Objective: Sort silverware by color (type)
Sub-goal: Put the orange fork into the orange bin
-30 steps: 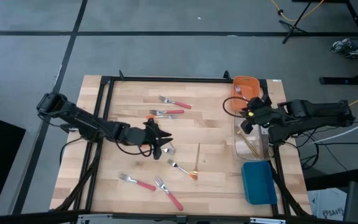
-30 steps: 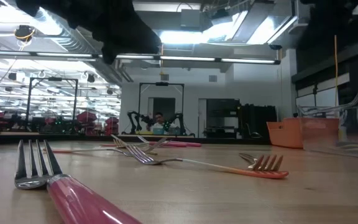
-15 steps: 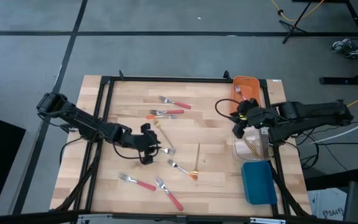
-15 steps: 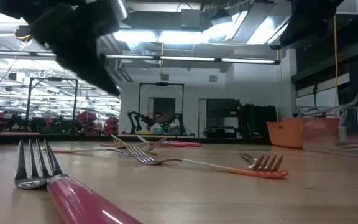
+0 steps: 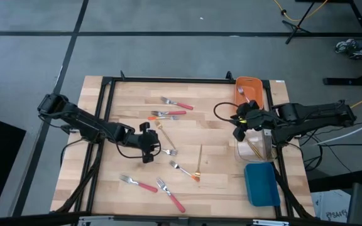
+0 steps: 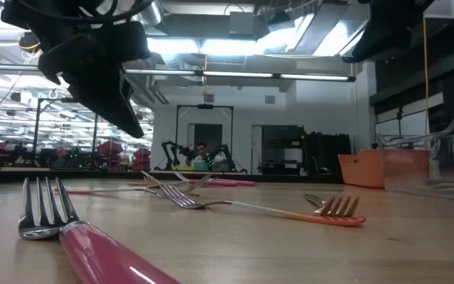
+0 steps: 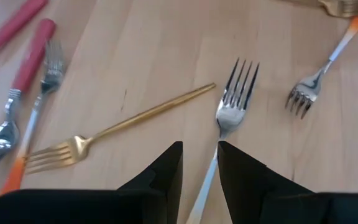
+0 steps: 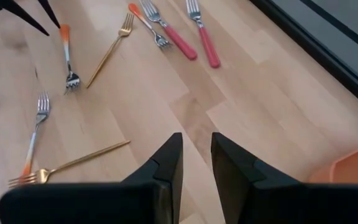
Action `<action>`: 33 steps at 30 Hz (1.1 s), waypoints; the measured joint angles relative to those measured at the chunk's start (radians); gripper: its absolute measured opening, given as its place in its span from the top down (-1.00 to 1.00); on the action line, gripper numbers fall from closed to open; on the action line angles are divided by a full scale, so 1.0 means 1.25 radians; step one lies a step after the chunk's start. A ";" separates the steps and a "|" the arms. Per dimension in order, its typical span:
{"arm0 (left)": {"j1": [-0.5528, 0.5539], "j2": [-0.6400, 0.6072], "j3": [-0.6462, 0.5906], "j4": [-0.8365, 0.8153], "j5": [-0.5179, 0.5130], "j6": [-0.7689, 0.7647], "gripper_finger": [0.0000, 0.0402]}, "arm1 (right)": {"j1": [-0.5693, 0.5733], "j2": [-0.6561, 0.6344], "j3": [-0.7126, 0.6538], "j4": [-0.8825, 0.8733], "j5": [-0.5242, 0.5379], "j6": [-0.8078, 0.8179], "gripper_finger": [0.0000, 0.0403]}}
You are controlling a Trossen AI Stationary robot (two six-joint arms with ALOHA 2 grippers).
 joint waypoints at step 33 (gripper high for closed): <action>0.023 0.182 0.000 0.084 0.048 0.056 0.53 | 0.000 -0.001 0.000 0.000 0.000 0.002 0.62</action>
